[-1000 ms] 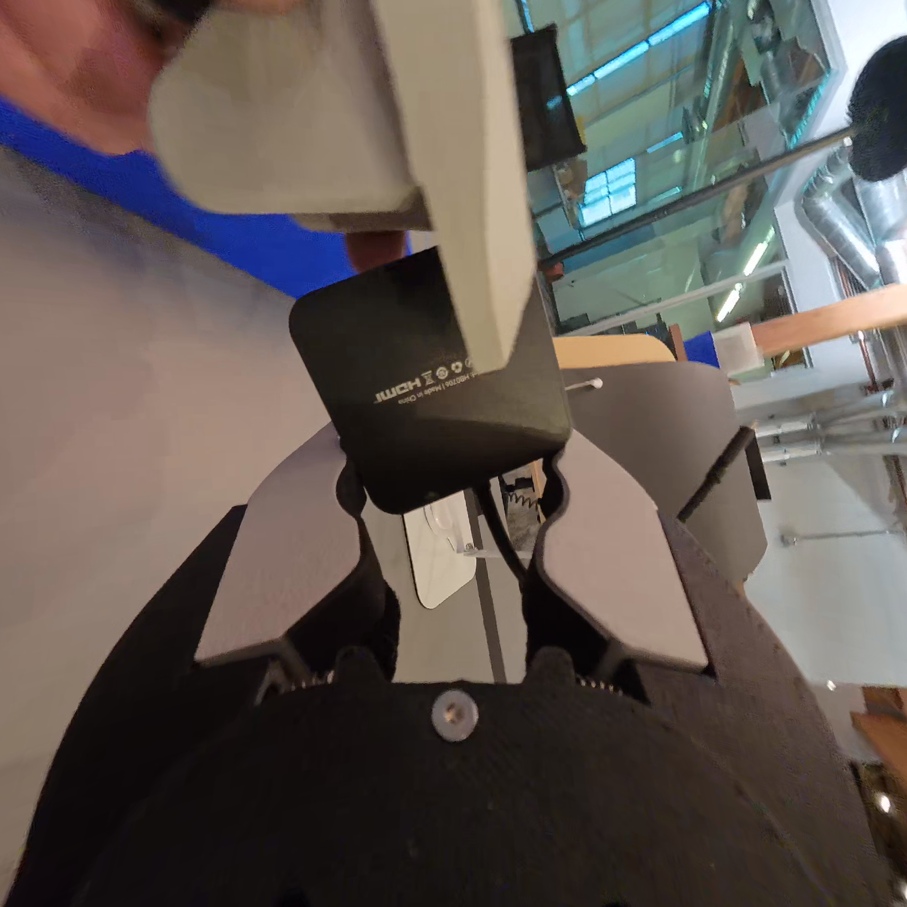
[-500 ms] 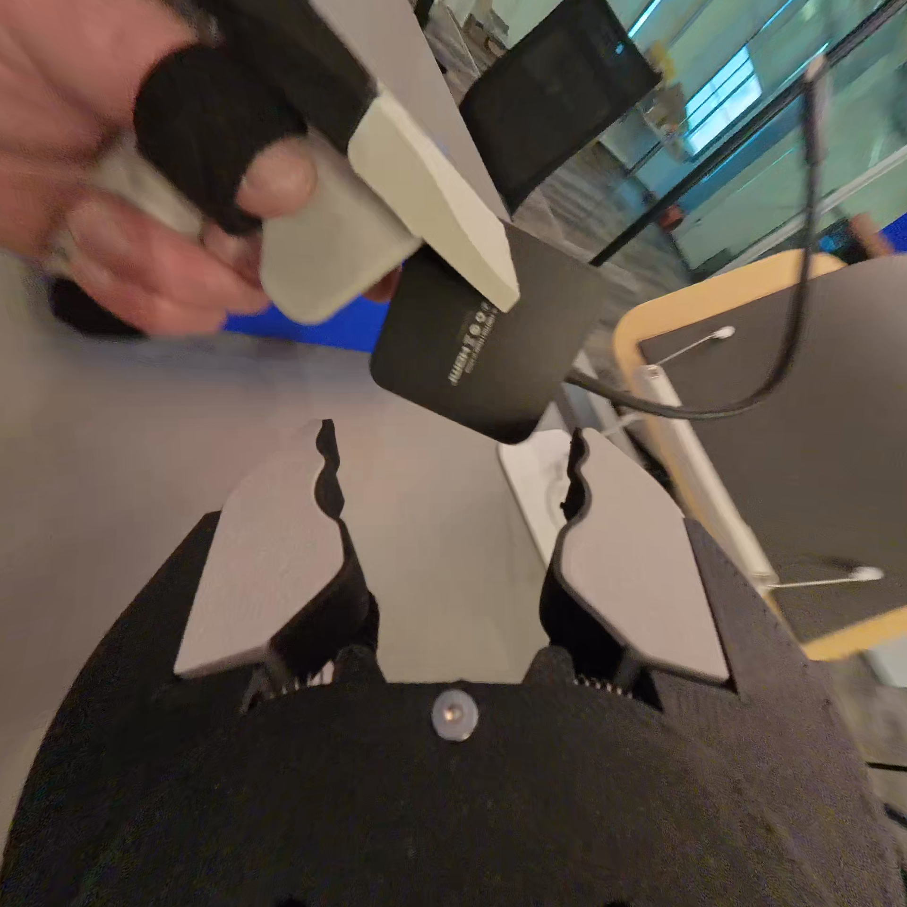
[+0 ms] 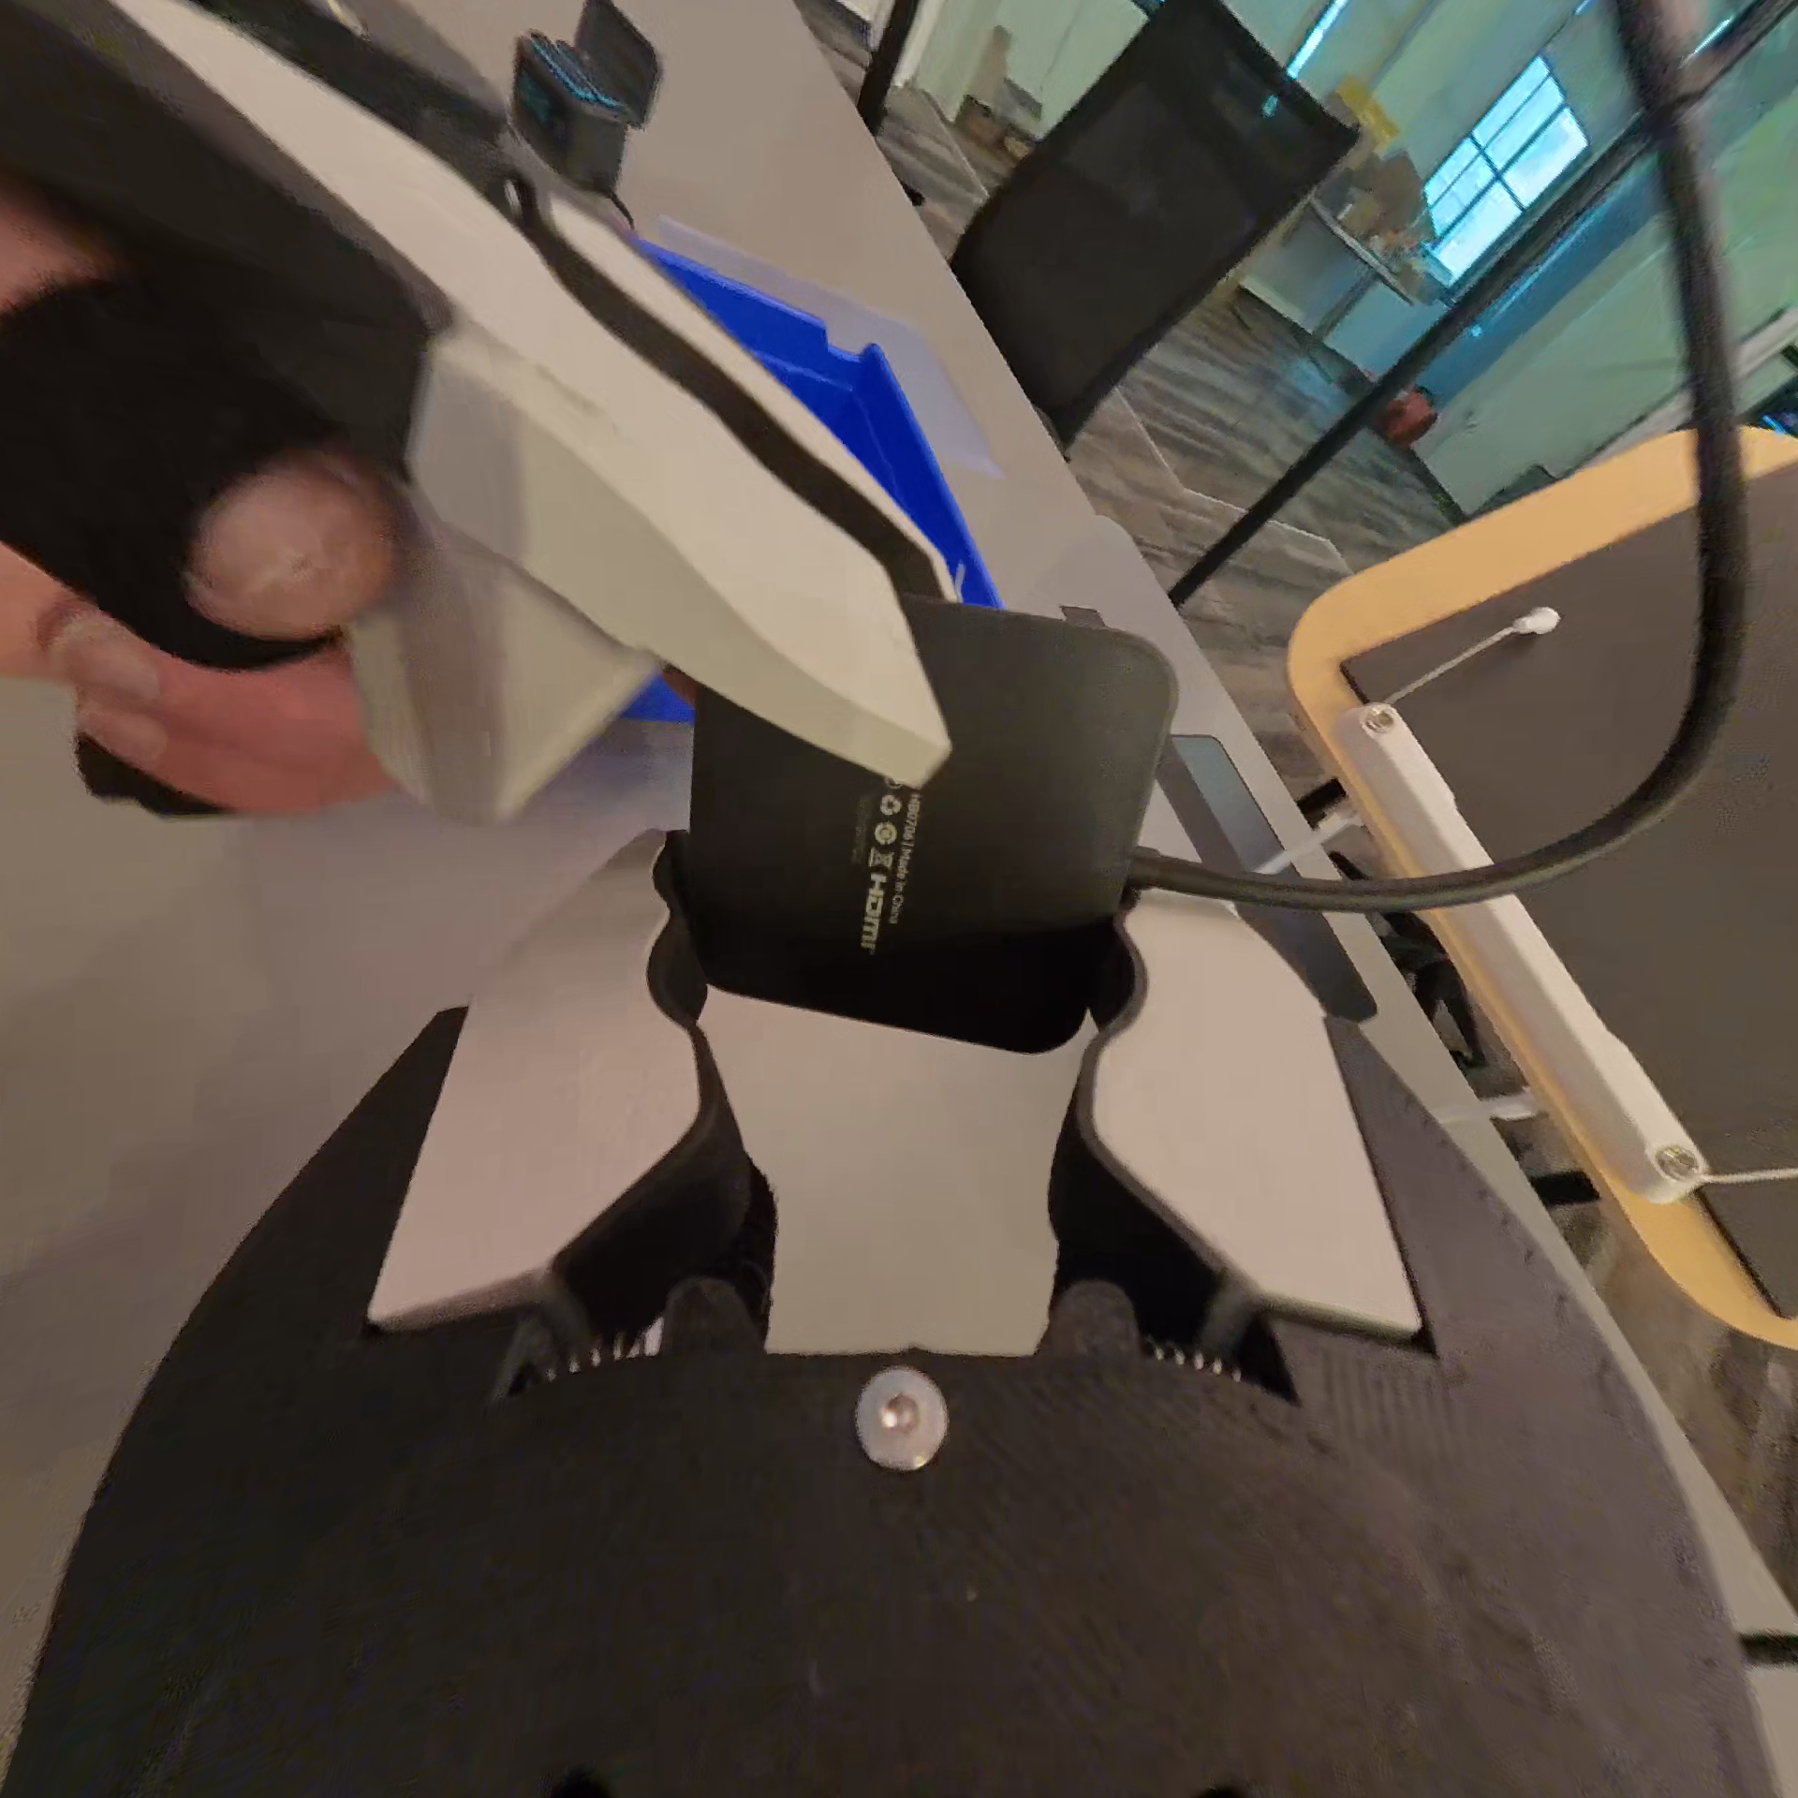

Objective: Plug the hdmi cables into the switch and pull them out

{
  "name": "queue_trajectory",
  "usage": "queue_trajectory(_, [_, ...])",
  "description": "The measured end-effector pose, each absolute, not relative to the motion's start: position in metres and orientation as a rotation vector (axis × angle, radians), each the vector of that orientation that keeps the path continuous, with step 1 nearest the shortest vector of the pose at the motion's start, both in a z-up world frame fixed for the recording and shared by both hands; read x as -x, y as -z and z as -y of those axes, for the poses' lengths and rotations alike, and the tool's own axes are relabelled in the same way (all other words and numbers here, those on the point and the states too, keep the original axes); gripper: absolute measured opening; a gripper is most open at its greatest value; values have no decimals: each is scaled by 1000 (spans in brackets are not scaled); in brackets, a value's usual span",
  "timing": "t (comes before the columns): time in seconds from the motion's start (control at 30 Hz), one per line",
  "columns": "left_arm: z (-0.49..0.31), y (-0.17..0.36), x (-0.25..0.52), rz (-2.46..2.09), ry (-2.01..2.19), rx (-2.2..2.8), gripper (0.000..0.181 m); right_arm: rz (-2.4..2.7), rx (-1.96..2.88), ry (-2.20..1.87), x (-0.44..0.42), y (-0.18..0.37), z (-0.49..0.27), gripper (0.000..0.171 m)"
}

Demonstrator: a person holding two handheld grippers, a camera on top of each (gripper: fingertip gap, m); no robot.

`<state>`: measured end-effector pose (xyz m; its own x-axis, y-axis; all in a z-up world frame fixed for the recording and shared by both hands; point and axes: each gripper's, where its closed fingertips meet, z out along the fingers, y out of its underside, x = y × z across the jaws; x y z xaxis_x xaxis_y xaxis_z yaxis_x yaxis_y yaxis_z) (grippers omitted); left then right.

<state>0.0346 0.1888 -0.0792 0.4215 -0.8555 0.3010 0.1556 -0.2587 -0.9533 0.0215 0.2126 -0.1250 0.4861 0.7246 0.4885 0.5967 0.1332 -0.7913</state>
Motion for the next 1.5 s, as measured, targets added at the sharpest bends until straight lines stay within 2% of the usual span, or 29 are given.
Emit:
queue_trajectory(0.1, [-189,84,-35,-727,1052,1563,33,1267,1557,-124,-28,133,-212,78])
queue_trajectory(0.17, [-186,96,-40,-821,1023,1627,28,1342,1538,-76,-30,139,-209,78])
queue_trajectory(0.2, [-188,102,-39,-832,988,1658,18,1373,1533,-38,-31,142,-209,78])
queue_trajectory(0.3, [-192,106,-38,-725,1057,1709,14,1356,1524,110,-35,145,-218,79])
queue_trajectory(0.43, [-207,104,-26,-500,1175,1739,14,1263,1452,403,-41,136,-230,92])
queue_trajectory(0.5, [-210,104,-23,-430,1236,1755,14,1267,1375,508,-35,130,-228,85])
queue_trajectory(0.57, [-206,99,-25,-369,1349,1735,14,1249,1358,620,-35,128,-230,70])
queue_trajectory(0.9, [-197,91,-31,-402,1460,1710,14,1261,1252,667,-45,114,-228,67])
queue_trajectory(0.97, [-199,91,-29,-350,1468,1708,14,1241,1260,694,-44,112,-229,68])
queue_trajectory(1.03, [-201,90,-28,-307,1468,1710,14,1215,1213,759,-38,105,-227,76])
queue_trajectory(1.13, [-199,86,-28,-214,1571,1692,14,1205,1178,807,-30,106,-224,72])
queue_trajectory(1.17, [-197,87,-30,-199,1600,1701,14,1195,1177,819,-31,105,-225,66])
queue_trajectory(1.2, [-197,91,-32,-186,1609,1725,14,1188,1179,824,-34,104,-226,51])
queue_trajectory(1.27, [-192,93,-36,-184,1674,1718,15,1199,1169,822,-39,101,-224,37])
queue_trajectory(1.33, [-186,93,-41,-239,1682,1719,25,1210,1184,818,-46,102,-224,13])
queue_trajectory(1.43, [-187,92,-42,-303,1594,1709,34,1214,1250,704,-49,107,-225,13])
queue_trajectory(1.5, [-190,89,-37,-351,1499,1688,34,1200,1291,616,-51,109,-226,13])
